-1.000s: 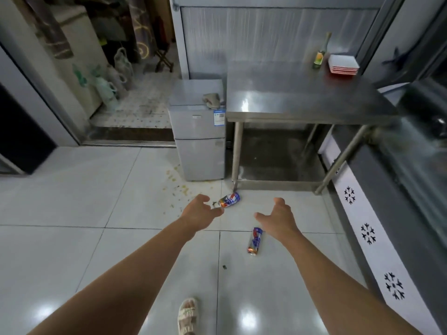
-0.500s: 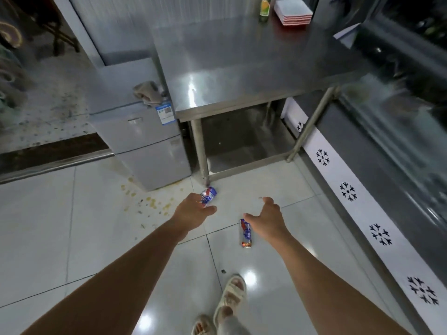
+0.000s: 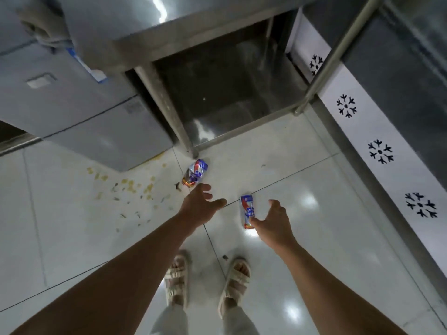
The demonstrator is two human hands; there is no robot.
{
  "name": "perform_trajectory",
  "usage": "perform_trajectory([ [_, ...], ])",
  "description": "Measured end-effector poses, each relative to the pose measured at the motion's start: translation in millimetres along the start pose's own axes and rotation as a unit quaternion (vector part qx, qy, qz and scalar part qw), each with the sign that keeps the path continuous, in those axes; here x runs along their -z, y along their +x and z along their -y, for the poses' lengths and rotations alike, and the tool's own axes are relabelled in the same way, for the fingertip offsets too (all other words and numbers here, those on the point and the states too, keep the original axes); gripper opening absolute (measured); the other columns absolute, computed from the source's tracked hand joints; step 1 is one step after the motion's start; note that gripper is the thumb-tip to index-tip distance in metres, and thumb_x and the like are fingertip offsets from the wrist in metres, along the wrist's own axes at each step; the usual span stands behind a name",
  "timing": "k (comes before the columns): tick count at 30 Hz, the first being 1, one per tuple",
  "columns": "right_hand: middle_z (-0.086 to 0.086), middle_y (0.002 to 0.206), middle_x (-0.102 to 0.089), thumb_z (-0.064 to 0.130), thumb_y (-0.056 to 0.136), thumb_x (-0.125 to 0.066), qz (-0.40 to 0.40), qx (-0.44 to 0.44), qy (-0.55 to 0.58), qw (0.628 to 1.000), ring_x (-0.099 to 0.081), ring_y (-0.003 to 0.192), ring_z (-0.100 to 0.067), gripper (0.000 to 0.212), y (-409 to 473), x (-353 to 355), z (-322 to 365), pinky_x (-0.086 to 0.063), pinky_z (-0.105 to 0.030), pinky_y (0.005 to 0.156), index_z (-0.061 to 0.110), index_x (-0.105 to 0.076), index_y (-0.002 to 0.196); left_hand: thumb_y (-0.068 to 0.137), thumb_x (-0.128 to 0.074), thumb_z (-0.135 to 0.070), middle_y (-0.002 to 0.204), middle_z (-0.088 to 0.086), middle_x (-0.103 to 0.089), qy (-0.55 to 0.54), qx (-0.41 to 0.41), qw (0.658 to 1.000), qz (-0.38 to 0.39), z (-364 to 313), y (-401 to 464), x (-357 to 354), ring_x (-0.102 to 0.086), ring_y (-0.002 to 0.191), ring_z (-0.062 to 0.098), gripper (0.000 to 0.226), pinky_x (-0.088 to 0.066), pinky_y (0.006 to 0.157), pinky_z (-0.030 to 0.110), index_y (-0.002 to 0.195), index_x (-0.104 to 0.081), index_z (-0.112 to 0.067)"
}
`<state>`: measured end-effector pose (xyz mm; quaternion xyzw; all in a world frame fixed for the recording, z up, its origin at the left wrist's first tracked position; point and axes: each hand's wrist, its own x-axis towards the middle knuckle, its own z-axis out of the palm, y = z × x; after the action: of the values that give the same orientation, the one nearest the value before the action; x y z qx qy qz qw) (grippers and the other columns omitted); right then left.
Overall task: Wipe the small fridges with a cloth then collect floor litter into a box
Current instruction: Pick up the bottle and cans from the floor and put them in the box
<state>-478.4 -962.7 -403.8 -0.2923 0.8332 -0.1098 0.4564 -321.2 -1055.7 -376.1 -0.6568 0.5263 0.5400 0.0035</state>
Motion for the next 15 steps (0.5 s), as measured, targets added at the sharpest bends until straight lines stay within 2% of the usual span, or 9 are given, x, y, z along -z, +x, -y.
perform_trajectory([
  [6, -0.016, 0.133, -0.042, 0.025, 0.08, -0.068, -0.005, -0.049, 0.007, 0.999, -0.046, 0.121, -0.03, 0.07, 93, -71, -45, -0.04, -0.032, 0.095, 0.007, -0.03, 0.137, 0.08, -0.069, -0.031, 0.126, 0.005, -0.058, 0.029, 0.018, 0.999, 0.036, 57, 109, -39, -0.055, 0.11, 0.021, 0.056, -0.041, 0.087, 0.026, 0.128, -0.045, -0.015],
  [10, -0.016, 0.135, -0.04, 0.026, 0.08, -0.068, -0.022, -0.073, 0.013, 0.997, -0.044, 0.123, -0.029, 0.073, 154, -126, -81, -0.038, -0.032, 0.098, 0.006, -0.029, 0.139, 0.081, -0.068, -0.033, 0.129, 0.005, -0.057, 0.07, 0.008, 0.995, 0.071, 103, 185, -71, -0.054, 0.111, 0.018, 0.056, -0.039, 0.084, 0.026, 0.129, -0.044, -0.017],
  [15, -0.014, 0.136, -0.039, 0.027, 0.08, -0.069, -0.035, -0.091, 0.01, 0.995, -0.046, 0.123, -0.028, 0.078, 231, -190, -128, -0.045, -0.039, 0.101, 0.009, -0.024, 0.141, 0.079, -0.069, -0.032, 0.128, 0.005, -0.058, 0.107, 0.0, 0.99, 0.09, 157, 266, -114, -0.054, 0.114, 0.02, 0.058, -0.04, 0.089, 0.027, 0.129, -0.045, -0.016],
])
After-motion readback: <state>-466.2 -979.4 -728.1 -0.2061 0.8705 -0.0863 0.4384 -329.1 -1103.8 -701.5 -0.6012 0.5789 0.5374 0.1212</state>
